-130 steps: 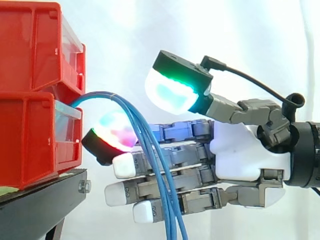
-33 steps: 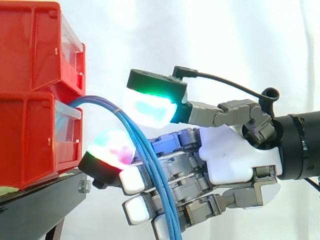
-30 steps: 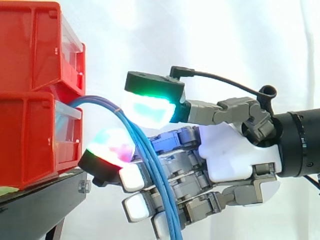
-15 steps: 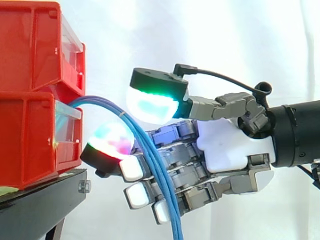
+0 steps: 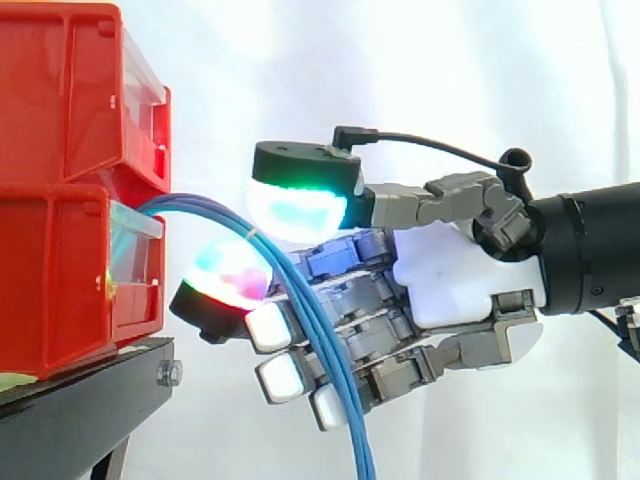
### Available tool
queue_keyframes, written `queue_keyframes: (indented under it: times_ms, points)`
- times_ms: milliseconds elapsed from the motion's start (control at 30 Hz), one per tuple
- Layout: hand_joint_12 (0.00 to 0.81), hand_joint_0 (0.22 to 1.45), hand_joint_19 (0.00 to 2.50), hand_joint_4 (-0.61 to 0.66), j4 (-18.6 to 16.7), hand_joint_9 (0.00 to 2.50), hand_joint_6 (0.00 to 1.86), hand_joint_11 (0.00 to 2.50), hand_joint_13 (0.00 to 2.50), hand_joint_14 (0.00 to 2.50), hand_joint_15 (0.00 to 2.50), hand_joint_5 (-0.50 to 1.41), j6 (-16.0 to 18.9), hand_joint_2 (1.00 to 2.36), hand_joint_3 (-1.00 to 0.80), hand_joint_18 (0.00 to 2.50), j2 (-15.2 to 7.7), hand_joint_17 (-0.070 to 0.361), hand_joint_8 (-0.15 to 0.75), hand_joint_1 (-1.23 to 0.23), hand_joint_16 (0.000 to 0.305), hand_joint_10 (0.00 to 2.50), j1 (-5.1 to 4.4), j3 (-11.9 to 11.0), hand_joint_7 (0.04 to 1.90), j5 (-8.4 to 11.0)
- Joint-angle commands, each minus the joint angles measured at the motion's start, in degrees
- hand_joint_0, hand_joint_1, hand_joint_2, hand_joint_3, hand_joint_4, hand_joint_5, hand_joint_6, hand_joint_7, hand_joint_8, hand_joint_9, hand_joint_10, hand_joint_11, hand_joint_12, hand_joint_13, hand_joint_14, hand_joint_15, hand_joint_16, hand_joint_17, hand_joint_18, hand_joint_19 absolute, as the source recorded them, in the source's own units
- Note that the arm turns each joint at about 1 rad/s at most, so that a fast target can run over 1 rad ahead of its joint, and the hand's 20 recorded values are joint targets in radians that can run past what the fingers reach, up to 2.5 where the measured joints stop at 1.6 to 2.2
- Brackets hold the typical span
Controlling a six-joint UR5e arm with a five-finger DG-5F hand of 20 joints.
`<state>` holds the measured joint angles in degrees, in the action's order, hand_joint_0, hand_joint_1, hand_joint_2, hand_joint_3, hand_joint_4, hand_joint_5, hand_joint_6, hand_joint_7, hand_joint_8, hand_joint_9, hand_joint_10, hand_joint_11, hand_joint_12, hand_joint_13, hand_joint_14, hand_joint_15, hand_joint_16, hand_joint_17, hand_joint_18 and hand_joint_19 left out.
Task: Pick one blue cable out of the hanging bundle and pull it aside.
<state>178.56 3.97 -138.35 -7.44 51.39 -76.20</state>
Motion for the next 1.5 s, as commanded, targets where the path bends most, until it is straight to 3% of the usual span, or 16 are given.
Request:
queue_keyframes:
  times_ms: [0, 133, 333, 467, 667, 967, 1067, 1100, 1200, 1300, 1467]
  points:
    - [0.376, 0.59, 0.68, 0.14, 0.6, 0.96, 0.83, 0.4, 0.83, 0.02, 0.5, -0.08, -0.1, 1.01, -0.27, 0.75, 0.0, 0.12, 0.253, -0.76, 0.053, 0.02, 0.06, -0.1, 0.77, 0.0]
    - [0.354, 0.56, 0.7, 0.14, 1.2, 0.94, 0.84, 0.41, 0.81, 0.02, 0.52, -0.09, -0.5, 1.01, -0.4, 0.71, 0.0, 0.109, 0.238, -0.8, 0.048, 0.02, 0.06, -0.1, 0.77, 0.09]
    - [0.362, 0.53, 0.7, 0.13, 2.6, 0.98, 0.83, 0.42, 0.82, 0.02, 0.5, -0.08, -1.7, 1.0, -0.47, 0.72, 0.0, 0.111, 0.247, -0.67, 0.05, 0.02, 0.41, -0.1, 0.77, 0.0]
    - [0.349, 0.58, 0.72, 0.12, 3.1, 0.99, 0.83, 0.43, 0.82, 0.02, 0.51, -0.08, -1.9, 1.01, -0.36, 0.7, 0.5, 0.106, 0.241, -0.64, 0.047, 0.02, 0.58, -0.1, 0.79, 0.0]
    - [0.396, 0.59, 0.65, 0.11, 3.6, 1.03, 0.88, 0.43, 0.87, 0.02, 0.49, -0.07, -2.6, 1.01, -0.14, 0.81, 1.2, 0.129, 0.281, -0.74, 0.057, 0.02, 0.58, -0.1, 0.75, 0.26]
    - [0.34, 0.69, 0.66, -0.19, 3.9, 0.94, 0.94, 0.46, 0.82, 0.02, 0.51, -0.11, -3.1, 1.02, -0.11, 0.74, 1.8, 0.105, 0.232, -0.91, 0.046, 0.02, 0.58, -0.1, 0.77, 0.35]
    - [0.333, 0.71, 0.67, -0.17, 4.3, 0.94, 0.95, 0.46, 0.81, 0.02, 0.52, -0.11, -3.4, 1.02, -0.16, 0.73, 2.1, 0.103, 0.226, -0.91, 0.046, 0.02, 0.67, -0.2, 0.73, 0.26]
    - [0.328, 0.66, 0.68, -0.06, 4.3, 0.95, 0.92, 0.46, 0.81, 0.02, 0.52, -0.1, -3.4, 1.01, -0.34, 0.72, 2.1, 0.102, 0.22, -0.91, 0.045, 0.02, 0.67, -0.1, 0.72, 0.26]
    - [0.341, 0.56, 0.7, -0.01, 4.3, 1.02, 0.89, 0.45, 0.84, 0.02, 0.52, -0.08, -3.7, 1.0, -0.5, 0.74, 2.2, 0.104, 0.231, -0.83, 0.046, 0.02, 0.67, -0.1, 0.74, 0.35]
    - [0.353, 0.52, 0.7, 0.01, 4.3, 1.07, 0.88, 0.44, 0.86, 0.02, 0.51, -0.07, -3.7, 1.0, -0.5, 0.76, 2.3, 0.108, 0.244, -0.76, 0.048, 0.02, 0.67, -0.1, 0.77, 0.35]
    - [0.348, 0.55, 0.72, 0.0, 4.3, 1.1, 0.87, 0.44, 0.86, 0.02, 0.52, -0.07, -3.7, 1.0, -0.47, 0.75, 2.5, 0.105, 0.241, -0.65, 0.047, 0.02, 0.58, -0.2, 0.81, 0.35]
